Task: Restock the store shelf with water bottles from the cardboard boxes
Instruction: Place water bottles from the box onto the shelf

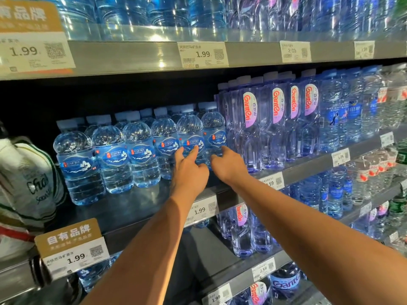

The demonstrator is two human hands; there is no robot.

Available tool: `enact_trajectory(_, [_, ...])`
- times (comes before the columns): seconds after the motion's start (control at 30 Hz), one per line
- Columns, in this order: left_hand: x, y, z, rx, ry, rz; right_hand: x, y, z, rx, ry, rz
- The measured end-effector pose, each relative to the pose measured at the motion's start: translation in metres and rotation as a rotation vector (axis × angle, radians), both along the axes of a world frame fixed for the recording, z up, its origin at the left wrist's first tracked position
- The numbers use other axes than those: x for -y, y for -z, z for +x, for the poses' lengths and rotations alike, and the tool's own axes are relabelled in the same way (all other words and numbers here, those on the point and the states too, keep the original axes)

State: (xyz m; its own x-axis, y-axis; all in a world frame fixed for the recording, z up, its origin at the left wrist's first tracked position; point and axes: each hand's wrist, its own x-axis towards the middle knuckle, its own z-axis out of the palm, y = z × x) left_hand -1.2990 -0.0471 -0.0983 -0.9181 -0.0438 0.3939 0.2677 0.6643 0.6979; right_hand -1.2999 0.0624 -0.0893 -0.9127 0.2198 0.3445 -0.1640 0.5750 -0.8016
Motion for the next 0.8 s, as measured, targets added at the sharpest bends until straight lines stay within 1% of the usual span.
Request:
enact_trajectory(0.1, [0.001, -0.002, 0.005, -0.067, -0.07, 0.016, -0.001, 0.0, 0.003, -0.009, -0.007, 0.063])
enact_trajectory(0.23, [0.003, -0.005, 0.018, -0.128, -0.161, 0.041, -0.004, 0.0, 0.013, -0.008, -0.065, 0.301])
enact_trajectory(0.33, [0.004, -0.003, 0.032, -0.13, -0.22, -0.03, -0.007, 0.001, 0.021, -0.025, -0.105, 0.442])
enact_trajectory(0.5, [0.004, 0.004, 0.065, -0.13, -0.312, -0.196, -0.013, -0.001, 0.036, -0.076, -0.189, 0.577])
enact_trajectory(0.57, [0.008, 0.005, 0.08, -0.121, -0.356, -0.263, -0.014, -0.001, 0.044, -0.121, -0.225, 0.612])
enact_trajectory(0.67, [0.014, 0.006, 0.104, -0.091, -0.391, -0.28, -0.015, -0.001, 0.059, -0.162, -0.247, 0.607])
enact_trajectory(0.73, [0.02, 0.008, 0.121, -0.06, -0.422, -0.293, -0.013, 0.001, 0.072, -0.148, -0.274, 0.613])
enact_trajectory(0.8, [0.026, 0.01, 0.14, -0.05, -0.442, -0.347, -0.008, 0.004, 0.085, -0.118, -0.31, 0.639])
